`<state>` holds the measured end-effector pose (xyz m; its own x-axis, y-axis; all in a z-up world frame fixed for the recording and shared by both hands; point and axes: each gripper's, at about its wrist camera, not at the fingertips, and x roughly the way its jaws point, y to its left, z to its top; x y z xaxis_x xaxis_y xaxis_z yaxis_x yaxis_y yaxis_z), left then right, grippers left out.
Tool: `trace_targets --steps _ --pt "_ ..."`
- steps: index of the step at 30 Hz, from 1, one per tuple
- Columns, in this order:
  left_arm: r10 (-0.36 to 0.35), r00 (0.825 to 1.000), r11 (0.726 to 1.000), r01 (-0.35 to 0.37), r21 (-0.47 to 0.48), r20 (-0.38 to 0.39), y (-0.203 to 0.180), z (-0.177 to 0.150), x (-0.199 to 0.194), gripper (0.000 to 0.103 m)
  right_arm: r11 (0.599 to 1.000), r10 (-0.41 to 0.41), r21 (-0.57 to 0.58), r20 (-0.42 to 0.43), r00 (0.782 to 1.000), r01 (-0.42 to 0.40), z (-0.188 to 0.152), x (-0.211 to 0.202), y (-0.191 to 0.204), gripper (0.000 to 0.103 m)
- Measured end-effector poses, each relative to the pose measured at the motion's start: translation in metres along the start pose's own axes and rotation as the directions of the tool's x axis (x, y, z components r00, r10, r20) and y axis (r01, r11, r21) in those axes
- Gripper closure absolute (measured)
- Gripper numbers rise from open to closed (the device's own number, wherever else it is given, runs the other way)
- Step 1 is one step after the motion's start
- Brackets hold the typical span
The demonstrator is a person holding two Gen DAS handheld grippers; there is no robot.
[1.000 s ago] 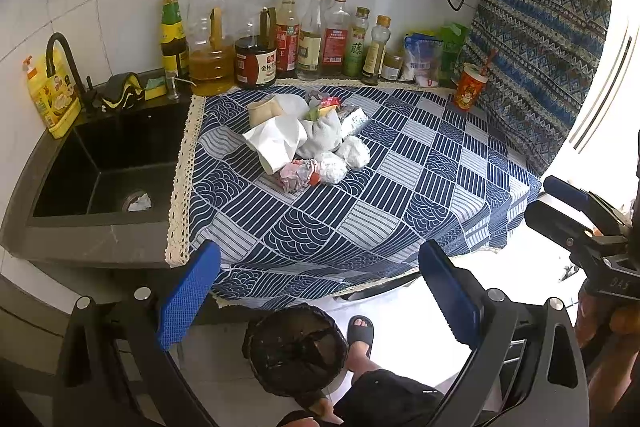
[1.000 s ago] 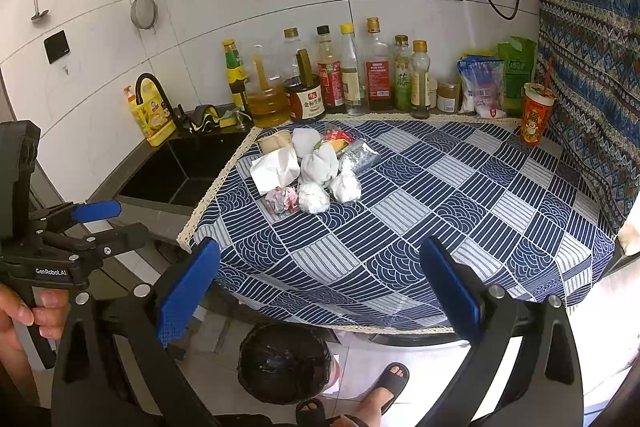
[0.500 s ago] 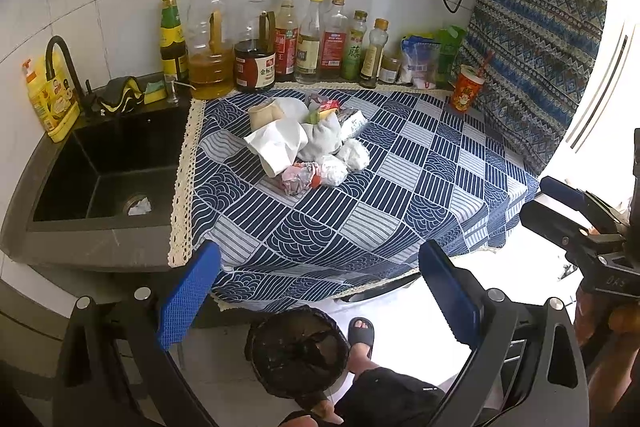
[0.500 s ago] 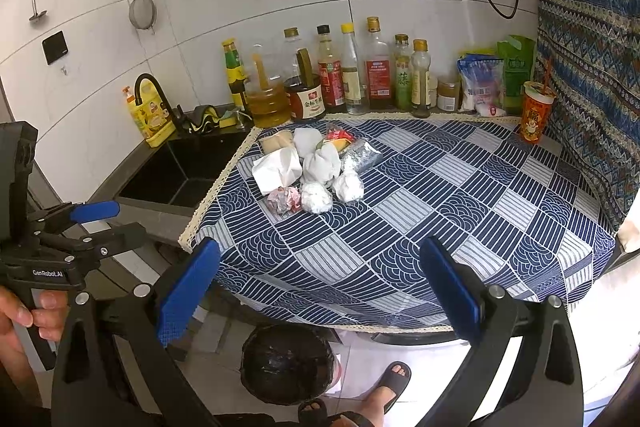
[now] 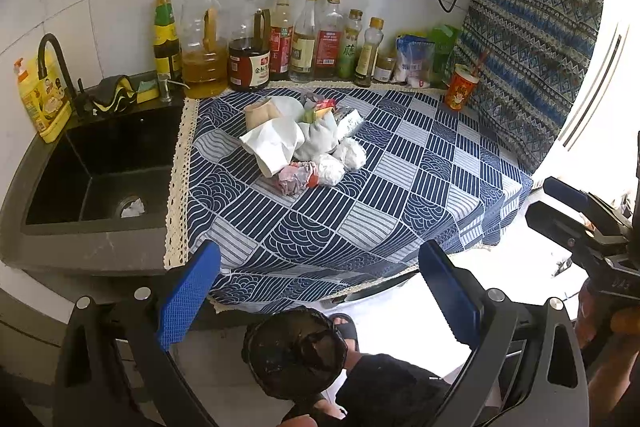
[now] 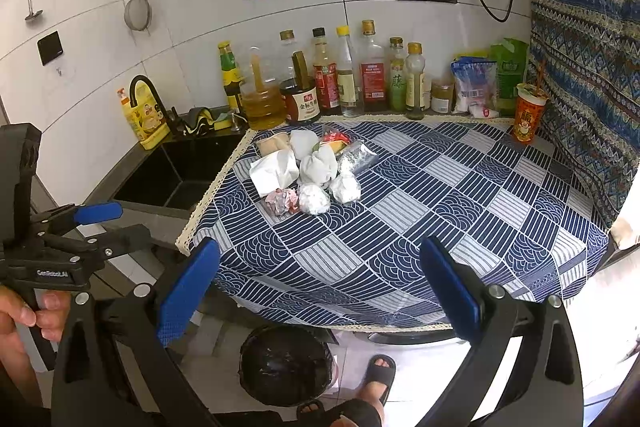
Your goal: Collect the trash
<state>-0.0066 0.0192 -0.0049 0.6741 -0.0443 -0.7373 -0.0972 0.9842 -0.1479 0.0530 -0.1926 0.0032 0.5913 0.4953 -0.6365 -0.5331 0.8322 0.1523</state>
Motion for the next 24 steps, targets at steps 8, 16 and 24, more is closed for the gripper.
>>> trace_targets --steps 8,16,24 --pt "-0.003 1.000 1.000 0.003 -0.018 -0.003 0.003 0.011 0.010 0.007 1.000 -0.005 0.004 -0.011 1.000 0.005 0.007 0.012 -0.008 0.004" --pt "0.007 1.000 0.998 -0.009 -0.068 -0.029 0.012 0.031 0.035 0.007 1.000 0.029 -0.004 -0.044 0.999 -0.029 0.021 0.042 -0.019 0.004" --pt "0.020 0.996 0.991 -0.031 -0.127 -0.090 0.024 0.058 0.074 0.007 0.998 0.058 -0.006 -0.118 0.991 -0.059 0.042 0.090 -0.044 0.004"
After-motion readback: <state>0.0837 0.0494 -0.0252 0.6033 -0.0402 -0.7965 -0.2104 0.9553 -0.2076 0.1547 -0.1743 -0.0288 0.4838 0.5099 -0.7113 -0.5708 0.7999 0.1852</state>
